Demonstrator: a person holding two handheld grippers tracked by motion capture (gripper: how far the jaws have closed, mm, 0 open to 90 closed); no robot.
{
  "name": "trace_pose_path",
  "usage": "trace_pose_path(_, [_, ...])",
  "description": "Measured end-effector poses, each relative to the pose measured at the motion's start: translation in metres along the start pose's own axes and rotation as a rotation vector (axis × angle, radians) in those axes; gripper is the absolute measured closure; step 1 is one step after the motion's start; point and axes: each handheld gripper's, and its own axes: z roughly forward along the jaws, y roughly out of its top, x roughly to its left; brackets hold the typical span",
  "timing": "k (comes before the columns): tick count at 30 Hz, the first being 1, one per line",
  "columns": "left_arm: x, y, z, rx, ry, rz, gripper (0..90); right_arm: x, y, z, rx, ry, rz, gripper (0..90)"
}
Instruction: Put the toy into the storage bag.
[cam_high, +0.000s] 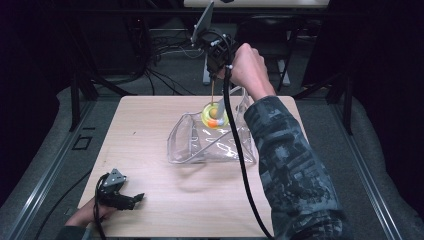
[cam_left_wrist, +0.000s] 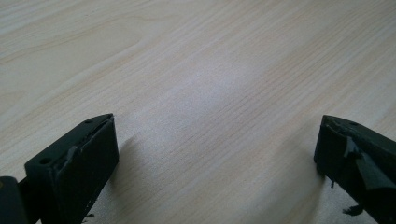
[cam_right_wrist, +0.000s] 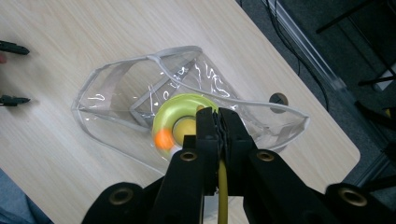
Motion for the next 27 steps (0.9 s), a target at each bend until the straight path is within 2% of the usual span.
trace_pose_path(3, [0.0,0.0,0.0,0.0,0.0,0.0,0.1,0.0,-0.003,0.007,-0.003,0.004,0.005,87.5])
trace_pose_path(27, [0.0,0.0,0.0,0.001,-0.002,0.008,0.1,-0.005,-0.036,0.055,0.078,0.051,0.029,87.2])
